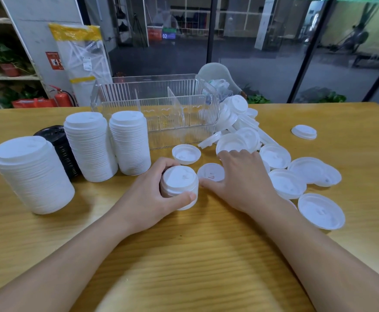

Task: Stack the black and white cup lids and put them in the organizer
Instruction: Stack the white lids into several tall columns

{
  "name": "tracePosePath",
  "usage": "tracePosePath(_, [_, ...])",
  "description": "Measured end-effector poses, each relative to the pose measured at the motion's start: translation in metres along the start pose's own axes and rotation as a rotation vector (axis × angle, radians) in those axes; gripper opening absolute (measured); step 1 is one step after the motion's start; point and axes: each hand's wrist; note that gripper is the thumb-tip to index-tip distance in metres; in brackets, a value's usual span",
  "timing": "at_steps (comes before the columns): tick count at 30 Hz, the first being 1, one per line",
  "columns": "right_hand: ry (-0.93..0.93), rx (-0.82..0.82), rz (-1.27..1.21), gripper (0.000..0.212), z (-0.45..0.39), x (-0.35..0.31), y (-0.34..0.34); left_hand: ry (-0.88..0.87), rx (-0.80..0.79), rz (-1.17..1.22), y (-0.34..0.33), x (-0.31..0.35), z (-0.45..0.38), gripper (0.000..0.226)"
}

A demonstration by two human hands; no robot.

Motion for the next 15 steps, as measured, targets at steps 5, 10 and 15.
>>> tracePosePath(5, [0.122,-0.094,-0.205,0.075,0.0032,0.0025,0.0054,-0.002,-0.008,0.002,0.0015,0.0009,0.0005,0.056])
tracePosePath(10, [0.220,-0.131,-0.250,0.085,0.0052,0.0062,0.0058,-0.001,-0.021,0.008,0.0025,-0.0002,0.0006,0.059])
tracePosePath(15, [0.123,-0.092,-0.301,0.086,0.0041,0.0012,0.0083,0.039,-0.078,0.037,0.0077,-0.0010,0.0015,0.076])
Point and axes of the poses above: each hand's wrist, its own z-axis away from the middle knuckle, its own y-axis out of the back of the hand, x = y × z, and after that the axes turned 11 degrees about -x, right-handed
